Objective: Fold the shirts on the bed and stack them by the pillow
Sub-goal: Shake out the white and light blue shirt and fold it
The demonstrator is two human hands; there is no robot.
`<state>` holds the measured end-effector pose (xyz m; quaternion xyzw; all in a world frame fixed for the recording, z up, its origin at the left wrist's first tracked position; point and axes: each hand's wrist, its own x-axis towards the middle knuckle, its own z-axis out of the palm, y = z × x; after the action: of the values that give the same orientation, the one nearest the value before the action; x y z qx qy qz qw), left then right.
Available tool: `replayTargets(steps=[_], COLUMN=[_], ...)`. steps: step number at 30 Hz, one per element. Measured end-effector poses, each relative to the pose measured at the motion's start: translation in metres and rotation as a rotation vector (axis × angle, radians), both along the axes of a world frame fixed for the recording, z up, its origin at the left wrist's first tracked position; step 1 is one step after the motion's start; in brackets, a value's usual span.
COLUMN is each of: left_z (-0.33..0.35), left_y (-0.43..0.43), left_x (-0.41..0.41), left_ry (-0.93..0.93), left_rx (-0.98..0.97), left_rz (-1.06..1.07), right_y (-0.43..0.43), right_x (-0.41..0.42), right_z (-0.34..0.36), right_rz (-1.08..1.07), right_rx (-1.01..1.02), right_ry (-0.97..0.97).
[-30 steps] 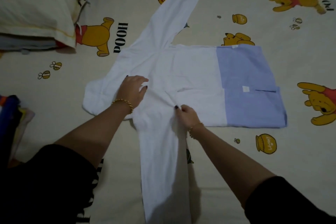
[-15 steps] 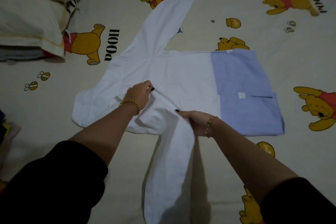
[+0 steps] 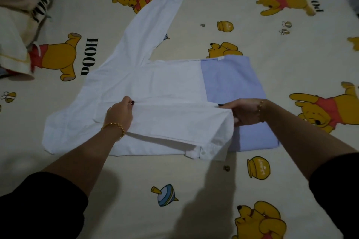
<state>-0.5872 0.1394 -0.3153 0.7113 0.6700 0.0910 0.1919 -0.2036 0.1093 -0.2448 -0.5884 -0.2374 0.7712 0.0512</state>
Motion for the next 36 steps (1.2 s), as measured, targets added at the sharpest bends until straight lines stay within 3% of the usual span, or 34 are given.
replayTargets(steps=[2,4,7,9,11,14,16,18,23,29,31,36], left_z=[-0.001,0.001,0.003,0.002,0.000,-0.003,-0.006,-0.011,-0.031,-0.021,-0.026,-0.033], left_y=[-0.001,-0.001,-0.001,-0.003,-0.009,-0.027,-0.039,-0.046,-0.040,-0.031,-0.043,-0.087], left_x=[0.003,0.006,0.013,0.019,0.023,0.023,0.020,0.018,0.006,0.001,-0.003,-0.007], left_ry=[0.005,0.024,0.063,0.047,-0.013,0.092,0.217,0.325,0.522,0.482,0.496,0.462], left_rx=[0.010,0.025,0.074,0.082,0.117,0.189,0.186,0.177,0.254,0.327,0.366,0.181], left_rz=[0.025,0.043,0.073,0.119,0.125,-0.146,-0.408,-0.539,-0.430,-0.475,-0.558,-0.587], right_y=[0.008,0.021,0.046,0.052,0.041,-0.001,-0.029,-0.045,-0.041,-0.059,-0.086,-0.127], right_x=[0.006,0.009,0.007,0.009,0.009,-0.001,-0.005,-0.005,-0.001,0.028,0.030,0.025], right_z=[0.000,0.001,0.006,0.002,-0.010,-0.043,-0.059,-0.071,-0.083,-0.087,-0.092,-0.094], right_rz=[0.145,0.394,0.920,0.953,0.835,0.655,0.808,0.914,0.719,0.674,0.709,0.716], right_rx=[0.006,0.063,0.387,0.623,0.814,1.149,1.158,1.078,0.985,1.076,1.053,1.060], right_ry=[-0.176,-0.496,-1.025,-1.266,-1.388,-1.223,-1.065,-1.092,-1.290,-1.302,-1.281,-1.109])
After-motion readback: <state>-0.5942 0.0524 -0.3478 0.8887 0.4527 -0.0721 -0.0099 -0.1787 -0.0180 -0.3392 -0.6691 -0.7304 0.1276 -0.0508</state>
